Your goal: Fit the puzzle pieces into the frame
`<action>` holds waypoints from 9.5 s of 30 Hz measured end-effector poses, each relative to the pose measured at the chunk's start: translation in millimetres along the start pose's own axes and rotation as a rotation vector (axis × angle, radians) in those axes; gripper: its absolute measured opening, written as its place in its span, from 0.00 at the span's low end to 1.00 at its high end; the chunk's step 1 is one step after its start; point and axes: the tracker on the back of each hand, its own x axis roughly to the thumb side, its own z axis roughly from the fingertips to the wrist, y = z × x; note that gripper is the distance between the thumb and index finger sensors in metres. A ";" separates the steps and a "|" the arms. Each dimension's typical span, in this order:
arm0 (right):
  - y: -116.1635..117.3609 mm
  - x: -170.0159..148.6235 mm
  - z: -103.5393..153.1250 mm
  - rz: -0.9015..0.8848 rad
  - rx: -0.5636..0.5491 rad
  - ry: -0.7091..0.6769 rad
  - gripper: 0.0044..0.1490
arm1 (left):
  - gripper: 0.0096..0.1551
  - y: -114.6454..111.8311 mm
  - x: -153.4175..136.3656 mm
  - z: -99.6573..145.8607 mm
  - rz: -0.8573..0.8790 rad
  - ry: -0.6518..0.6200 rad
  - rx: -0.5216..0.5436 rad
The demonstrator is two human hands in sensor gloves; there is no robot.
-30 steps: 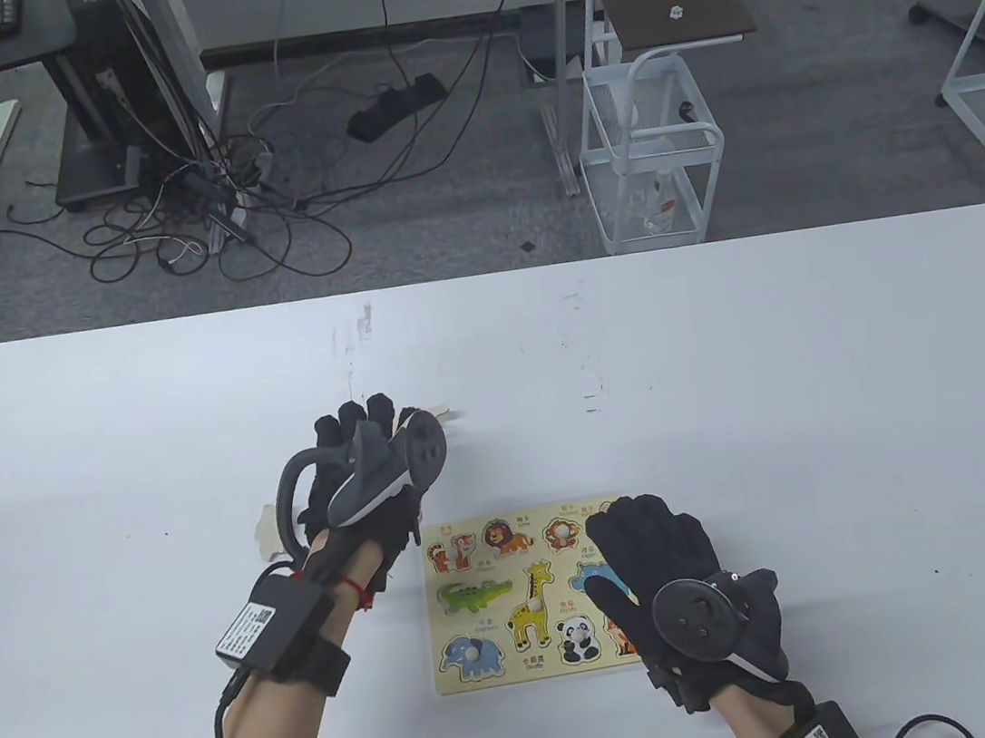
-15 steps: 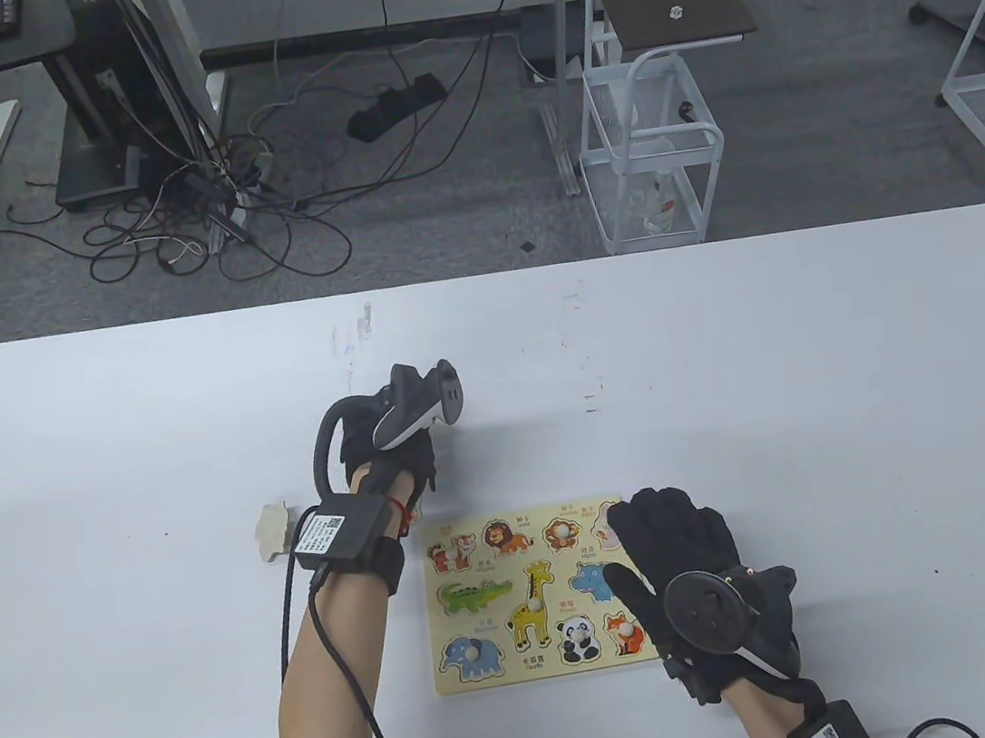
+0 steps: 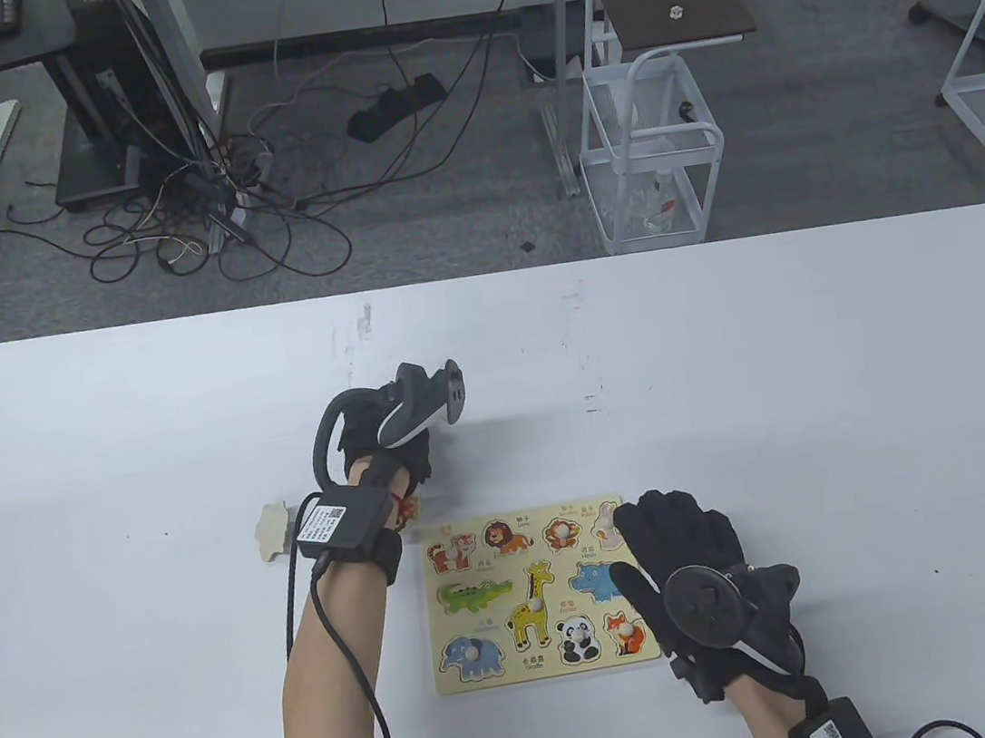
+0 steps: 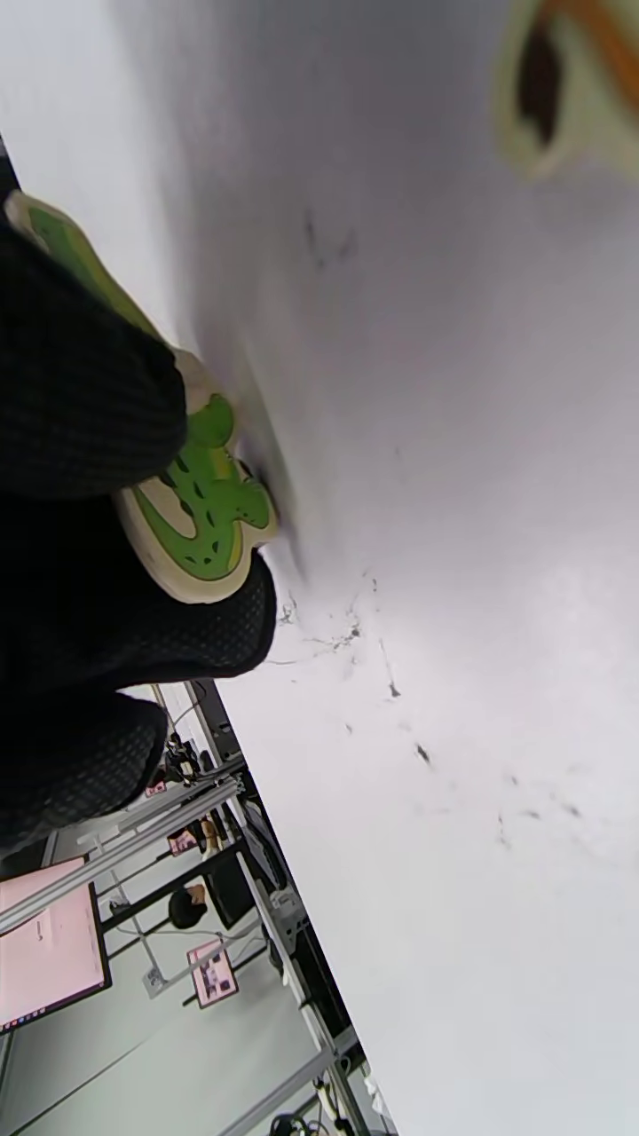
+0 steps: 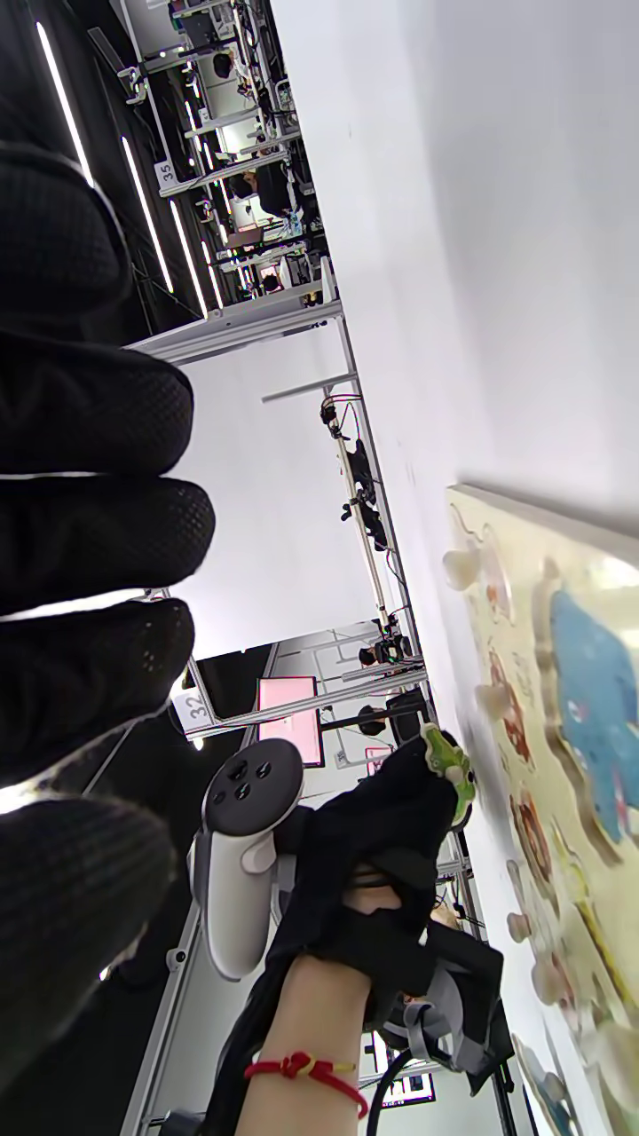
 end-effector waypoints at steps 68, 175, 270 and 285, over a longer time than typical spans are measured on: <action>29.1 9.1 4.0 -0.852 0.220 0.270 0.28 | 0.28 -1.7 56.6 288.9 0.427 -0.397 0.672; 20.5 3.6 1.4 -0.736 0.131 0.237 0.37 | 0.25 -31.8 49.4 209.4 0.110 -0.172 0.225; 12.2 19.0 2.3 -0.912 0.315 0.137 0.41 | 0.26 53.1 50.4 277.9 0.181 -0.519 0.599; 24.5 11.7 0.3 -0.934 0.354 0.201 0.29 | 0.29 25.5 58.2 287.6 0.336 -0.454 0.775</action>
